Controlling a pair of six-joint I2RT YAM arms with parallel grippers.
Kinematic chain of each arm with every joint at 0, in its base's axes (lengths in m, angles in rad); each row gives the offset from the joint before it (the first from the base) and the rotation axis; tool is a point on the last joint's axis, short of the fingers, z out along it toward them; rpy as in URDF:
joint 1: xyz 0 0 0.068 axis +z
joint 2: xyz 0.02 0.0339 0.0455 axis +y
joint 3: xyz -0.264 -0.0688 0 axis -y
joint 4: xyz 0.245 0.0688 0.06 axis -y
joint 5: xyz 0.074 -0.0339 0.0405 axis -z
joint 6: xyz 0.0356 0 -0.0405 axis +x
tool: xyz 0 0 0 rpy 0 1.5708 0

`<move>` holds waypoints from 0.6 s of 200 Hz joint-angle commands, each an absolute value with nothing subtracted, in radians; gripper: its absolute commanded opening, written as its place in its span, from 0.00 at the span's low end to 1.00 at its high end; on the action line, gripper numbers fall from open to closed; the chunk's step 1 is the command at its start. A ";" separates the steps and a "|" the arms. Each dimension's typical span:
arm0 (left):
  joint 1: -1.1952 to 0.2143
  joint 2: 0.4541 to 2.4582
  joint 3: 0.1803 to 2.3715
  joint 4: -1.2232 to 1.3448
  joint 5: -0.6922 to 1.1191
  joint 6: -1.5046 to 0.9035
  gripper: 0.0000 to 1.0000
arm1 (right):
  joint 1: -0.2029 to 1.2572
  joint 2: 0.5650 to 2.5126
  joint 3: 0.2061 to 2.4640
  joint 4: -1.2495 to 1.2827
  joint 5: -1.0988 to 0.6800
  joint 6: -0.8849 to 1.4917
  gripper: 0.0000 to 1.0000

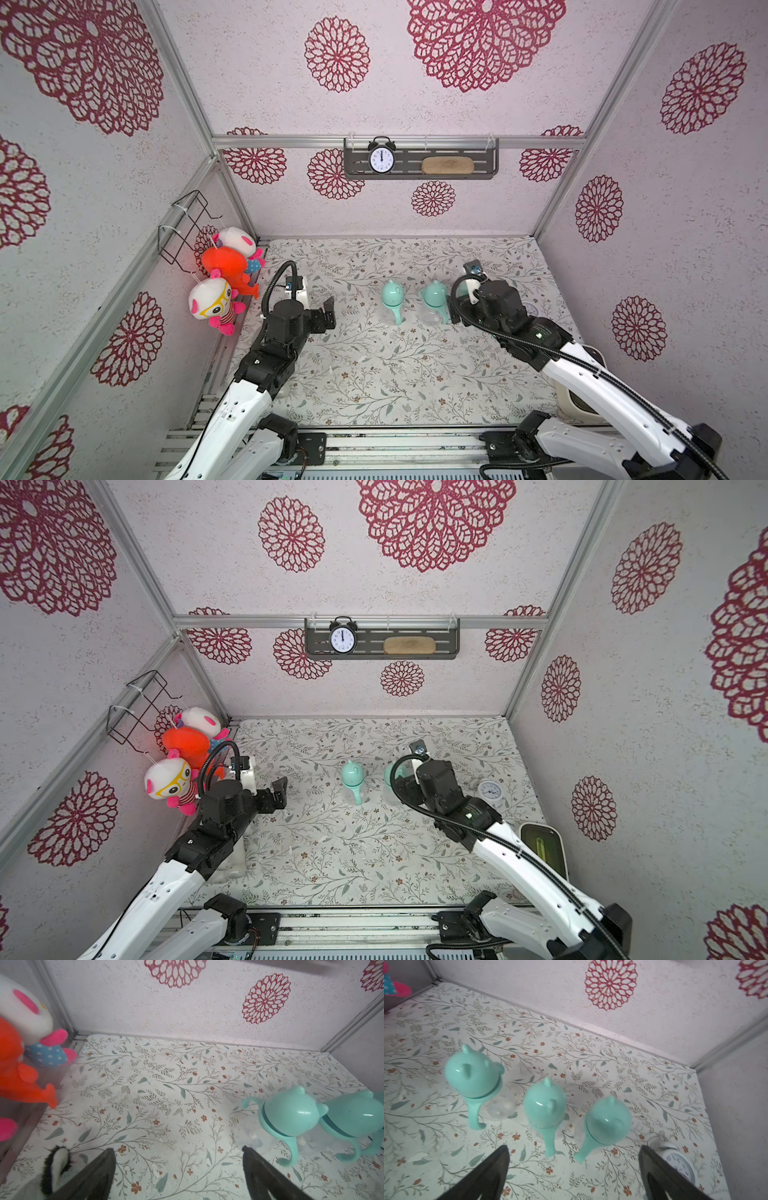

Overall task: Assemble the baby bottles
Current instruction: Reset both arms

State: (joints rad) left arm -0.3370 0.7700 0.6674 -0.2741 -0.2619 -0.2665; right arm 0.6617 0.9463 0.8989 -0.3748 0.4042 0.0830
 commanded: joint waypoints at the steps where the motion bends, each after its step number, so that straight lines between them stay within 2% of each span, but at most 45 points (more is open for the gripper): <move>1: -0.297 0.727 0.637 -0.175 -0.359 -0.128 0.97 | 0.626 0.808 0.770 -0.260 0.485 0.137 0.98; 24: -0.232 0.750 0.611 -0.104 -0.313 -0.115 0.97 | 0.595 0.645 0.629 -0.214 0.519 0.160 0.98; 55: -0.136 0.864 0.489 0.132 -0.298 -0.094 0.97 | 0.582 0.474 0.464 -0.136 0.622 0.156 0.98; 74: -0.053 0.957 0.451 0.251 -0.213 -0.159 0.98 | 0.574 0.435 0.405 -0.079 0.669 0.131 0.98; 120: -0.020 1.166 0.390 0.518 -0.202 -0.111 0.98 | 0.511 0.439 0.260 0.176 0.741 0.028 0.98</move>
State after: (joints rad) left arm -0.0315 1.1130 0.4149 0.2749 -0.2287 -0.1421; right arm 0.5488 0.4316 0.3061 -0.0315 0.6643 0.0982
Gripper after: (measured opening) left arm 0.976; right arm 0.983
